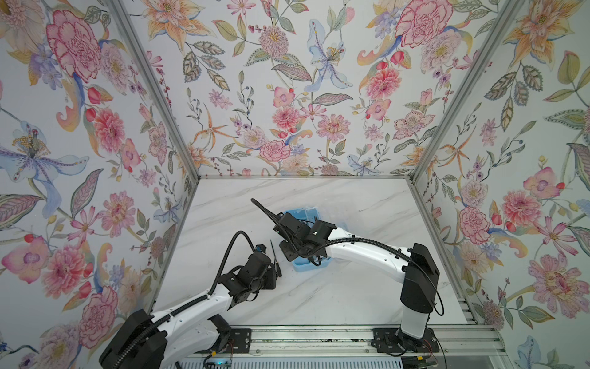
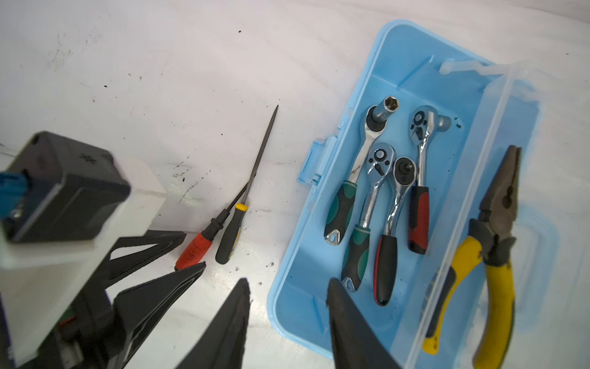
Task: Pack the tool kit
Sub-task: 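Lower the left gripper onto the red-handled screwdriver while the right withdraws, then close the left gripper on the red handle and lift the screwdriver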
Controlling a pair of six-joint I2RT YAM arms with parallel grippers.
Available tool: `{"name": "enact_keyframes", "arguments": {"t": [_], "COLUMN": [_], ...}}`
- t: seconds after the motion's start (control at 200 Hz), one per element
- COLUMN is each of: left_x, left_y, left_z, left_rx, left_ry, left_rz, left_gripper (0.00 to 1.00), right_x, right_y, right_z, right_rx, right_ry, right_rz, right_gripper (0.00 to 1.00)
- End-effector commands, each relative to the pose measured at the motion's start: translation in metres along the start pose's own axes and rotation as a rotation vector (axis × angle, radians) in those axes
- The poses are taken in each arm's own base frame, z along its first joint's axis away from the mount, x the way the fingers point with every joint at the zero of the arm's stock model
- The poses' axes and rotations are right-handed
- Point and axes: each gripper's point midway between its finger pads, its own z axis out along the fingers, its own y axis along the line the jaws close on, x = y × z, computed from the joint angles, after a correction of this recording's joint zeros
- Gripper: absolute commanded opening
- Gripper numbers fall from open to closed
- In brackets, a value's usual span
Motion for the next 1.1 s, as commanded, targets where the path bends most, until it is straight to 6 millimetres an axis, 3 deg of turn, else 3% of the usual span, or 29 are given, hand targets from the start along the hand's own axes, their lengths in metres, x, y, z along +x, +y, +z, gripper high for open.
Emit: {"name": "enact_keyframes", "arguments": {"t": [0.0,0.275,0.525,0.801,1.016,1.091], "left_x": [0.0,-0.004,0.005,0.005,-0.009,-0.019], "left_y": [0.008,0.004,0.002,0.007,0.01,0.002], "left_z": [0.005,0.01,0.017,0.016,-0.005,-0.016], "left_rx": [-0.048,-0.07,-0.124,-0.178,-0.236,-0.226], "left_ry": [-0.025,-0.039,-0.014,-0.017,-0.025,-0.038], "left_rz": [-0.026,-0.018,0.017,0.029,0.078,0.084], "left_gripper": [0.39,0.37,0.35,0.18,0.06,0.0], "right_x": [0.0,0.004,0.005,0.007,0.0,-0.005], "right_y": [-0.002,-0.006,-0.01,-0.017,-0.022,-0.027], "right_z": [-0.008,-0.008,-0.008,-0.014,-0.027,-0.037], "right_rx": [-0.014,-0.035,-0.043,-0.052,-0.072,-0.067], "right_ry": [-0.017,-0.018,-0.022,-0.035,-0.064,-0.09], "right_rz": [0.02,0.037,0.05,0.069,0.085,0.095], "right_gripper": [0.42,0.42,0.42,0.41,0.41,0.41]}}
